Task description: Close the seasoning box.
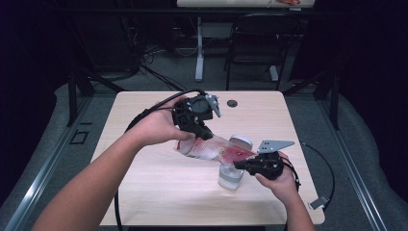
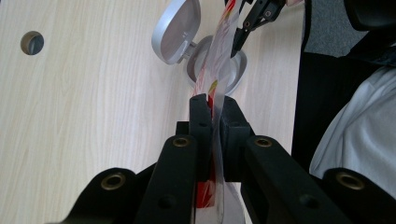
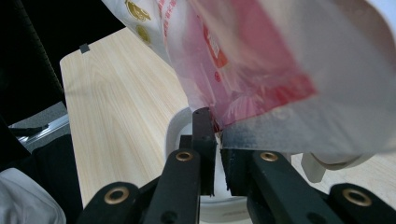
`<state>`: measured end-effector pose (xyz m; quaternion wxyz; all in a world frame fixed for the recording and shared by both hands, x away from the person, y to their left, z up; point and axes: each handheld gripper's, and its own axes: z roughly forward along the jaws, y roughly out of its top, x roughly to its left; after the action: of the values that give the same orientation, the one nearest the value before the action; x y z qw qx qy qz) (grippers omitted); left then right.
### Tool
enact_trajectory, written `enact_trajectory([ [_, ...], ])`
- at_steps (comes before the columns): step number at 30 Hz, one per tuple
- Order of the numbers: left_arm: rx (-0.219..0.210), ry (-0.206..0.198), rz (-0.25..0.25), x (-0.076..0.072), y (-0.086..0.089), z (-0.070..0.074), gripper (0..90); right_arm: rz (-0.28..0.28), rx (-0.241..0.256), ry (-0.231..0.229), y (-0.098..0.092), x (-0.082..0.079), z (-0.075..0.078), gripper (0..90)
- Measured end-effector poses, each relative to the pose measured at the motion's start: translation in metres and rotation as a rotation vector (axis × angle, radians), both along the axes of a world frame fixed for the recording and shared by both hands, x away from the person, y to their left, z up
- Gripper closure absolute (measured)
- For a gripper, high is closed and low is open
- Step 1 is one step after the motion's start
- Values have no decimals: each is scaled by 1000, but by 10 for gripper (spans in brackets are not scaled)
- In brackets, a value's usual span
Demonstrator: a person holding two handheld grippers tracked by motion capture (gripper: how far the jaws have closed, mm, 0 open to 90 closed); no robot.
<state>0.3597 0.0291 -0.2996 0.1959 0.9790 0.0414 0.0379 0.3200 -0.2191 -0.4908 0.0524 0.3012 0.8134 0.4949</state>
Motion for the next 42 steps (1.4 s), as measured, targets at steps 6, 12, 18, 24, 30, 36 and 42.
enact_trajectory([
  [6, 2, 4, -5, 1, 0, 0, 862, 0, 0, 0, 0, 0, 0, 851],
  [12, 1, 4, -1, 2, 0, 0, 862, -1, 4, 0, 0, 0, 0, 850],
  [18, -2, 4, 0, 1, 0, 0, 862, -2, 3, -1, 0, 0, 0, 850],
  [24, 4, 0, -6, 1, -2, 1, 862, -3, 1, 0, 0, 0, 0, 850],
  [30, 4, 1, -5, 1, -2, 1, 862, 0, -4, 0, 0, 0, 0, 850],
  [36, 6, -2, -7, 1, -3, 1, 861, 2, -6, 1, 0, 0, -1, 850],
  [42, -4, -5, -15, -1, -7, 2, 862, 4, -5, 3, -1, 0, -1, 856],
])
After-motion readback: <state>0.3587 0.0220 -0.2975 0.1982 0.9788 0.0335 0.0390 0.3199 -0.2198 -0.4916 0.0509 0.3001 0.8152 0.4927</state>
